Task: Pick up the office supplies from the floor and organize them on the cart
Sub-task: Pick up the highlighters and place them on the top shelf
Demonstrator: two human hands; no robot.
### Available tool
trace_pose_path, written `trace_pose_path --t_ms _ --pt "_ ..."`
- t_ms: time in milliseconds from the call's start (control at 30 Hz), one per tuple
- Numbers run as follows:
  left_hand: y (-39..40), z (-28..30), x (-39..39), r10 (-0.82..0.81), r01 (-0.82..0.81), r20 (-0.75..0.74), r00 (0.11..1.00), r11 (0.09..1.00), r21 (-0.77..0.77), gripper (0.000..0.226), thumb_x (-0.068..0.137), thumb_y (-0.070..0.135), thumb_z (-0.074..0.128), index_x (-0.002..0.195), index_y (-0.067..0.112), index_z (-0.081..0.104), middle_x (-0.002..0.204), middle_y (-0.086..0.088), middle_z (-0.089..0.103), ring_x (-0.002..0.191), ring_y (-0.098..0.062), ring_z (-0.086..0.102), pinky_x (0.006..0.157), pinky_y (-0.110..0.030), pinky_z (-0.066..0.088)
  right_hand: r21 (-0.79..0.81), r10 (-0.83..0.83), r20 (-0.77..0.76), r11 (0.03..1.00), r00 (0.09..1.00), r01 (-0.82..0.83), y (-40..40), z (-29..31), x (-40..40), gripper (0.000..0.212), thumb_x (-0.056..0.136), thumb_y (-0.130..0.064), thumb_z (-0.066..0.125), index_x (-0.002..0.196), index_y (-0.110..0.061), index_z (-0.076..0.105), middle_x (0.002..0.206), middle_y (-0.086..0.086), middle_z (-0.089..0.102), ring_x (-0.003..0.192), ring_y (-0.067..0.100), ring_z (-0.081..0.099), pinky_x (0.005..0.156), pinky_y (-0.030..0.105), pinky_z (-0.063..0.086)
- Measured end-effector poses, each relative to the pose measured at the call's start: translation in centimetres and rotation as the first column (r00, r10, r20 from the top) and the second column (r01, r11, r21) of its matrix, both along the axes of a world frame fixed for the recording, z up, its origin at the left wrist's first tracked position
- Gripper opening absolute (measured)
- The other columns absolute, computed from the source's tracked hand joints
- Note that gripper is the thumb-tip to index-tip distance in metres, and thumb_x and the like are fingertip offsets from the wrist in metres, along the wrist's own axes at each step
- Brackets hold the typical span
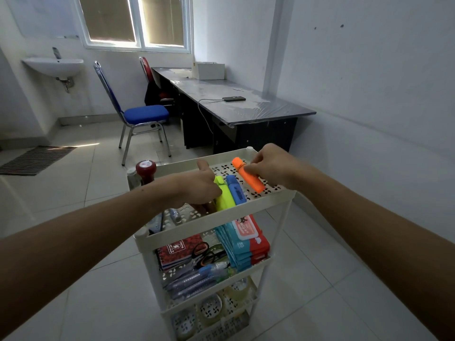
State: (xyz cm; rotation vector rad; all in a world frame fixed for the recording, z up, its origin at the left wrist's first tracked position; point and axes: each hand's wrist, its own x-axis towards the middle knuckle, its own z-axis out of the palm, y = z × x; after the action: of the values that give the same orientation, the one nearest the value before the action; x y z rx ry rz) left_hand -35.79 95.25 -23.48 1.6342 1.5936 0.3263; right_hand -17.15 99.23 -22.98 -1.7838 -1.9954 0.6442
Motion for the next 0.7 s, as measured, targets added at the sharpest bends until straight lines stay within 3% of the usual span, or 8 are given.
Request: trace_pose_path --t_ms 100,267,400,500,567,700 --pt "-0.1 0.0 0.3 0.001 0.001 0.076 0.997 1.000 -0.031 0.073 0.100 0.016 0.052 0.152 0.015 0.001 0.109 -0.016 0.063 0.086 -0.025 0.071 0.069 -0.036 0.062 0.132 -0.034 0.165 0.991 0.986 0.012 -0.3 -1.2 -0.2 0.027 0.091 -0.038 0.067 0.103 -0.014 0.063 0.086 -0.001 0.065 0.077 0.013 0.066 0.072 0.034 0.060" --pt "0.2 -0.1 0.8 -0.001 0.006 0.146 0.989 0.999 -0.040 0.069 0.099 0.012 0.055 0.147 0.017 0.006 0.097 -0.019 0.065 0.073 -0.023 0.067 0.056 -0.028 0.056 0.118 -0.010 0.123 0.993 0.992 -0.005 -0.3 -2.2 -0.6 0.028 0.089 -0.038 0.070 0.106 -0.016 0.066 0.091 -0.001 0.066 0.081 0.013 0.065 0.074 0.033 0.059" --pt "0.7 -0.4 0.9 -0.044 0.045 0.072 0.996 0.999 -0.006 0.073 0.099 0.017 0.056 0.150 0.016 0.003 0.110 -0.025 0.065 0.084 -0.026 0.063 0.066 -0.033 0.053 0.066 0.021 0.090 0.997 0.996 -0.027 -0.6 -1.3 -0.1 0.018 0.093 -0.030 0.067 0.104 -0.016 0.070 0.096 0.000 0.065 0.080 0.011 0.062 0.065 0.023 0.052" --pt "1.1 -0.6 1.0 -0.054 0.054 0.009 0.998 0.998 0.025 0.074 0.099 0.020 0.056 0.150 0.014 0.003 0.110 -0.023 0.065 0.081 -0.025 0.060 0.067 -0.033 0.050 0.044 0.028 0.066 0.999 0.997 -0.031 -0.6 -1.1 0.2 0.013 0.093 -0.025 0.067 0.102 -0.017 0.071 0.096 -0.002 0.064 0.080 0.009 0.061 0.059 0.019 0.047" --pt "1.2 -0.5 1.0 -0.058 0.058 -0.018 0.998 0.998 0.035 0.069 0.099 0.022 0.056 0.148 0.015 0.008 0.107 -0.019 0.064 0.079 -0.022 0.058 0.064 -0.032 0.049 0.037 0.042 0.067 0.998 0.997 -0.044 -0.7 -1.1 0.4 0.014 0.093 -0.023 0.066 0.105 -0.016 0.072 0.099 -0.002 0.065 0.081 0.009 0.062 0.059 0.018 0.046" --pt "1.4 -0.6 0.7 -0.072 0.077 -0.075 0.995 0.995 0.059 0.057 0.099 0.027 0.056 0.142 0.018 0.020 0.110 -0.015 0.063 0.088 -0.021 0.060 0.078 -0.039 0.054 0.026 0.080 0.064 0.996 0.995 -0.082 -1.1 -1.1 0.8 0.019 0.094 -0.021 0.066 0.110 -0.013 0.071 0.102 -0.001 0.067 0.084 0.009 0.063 0.061 0.017 0.047"
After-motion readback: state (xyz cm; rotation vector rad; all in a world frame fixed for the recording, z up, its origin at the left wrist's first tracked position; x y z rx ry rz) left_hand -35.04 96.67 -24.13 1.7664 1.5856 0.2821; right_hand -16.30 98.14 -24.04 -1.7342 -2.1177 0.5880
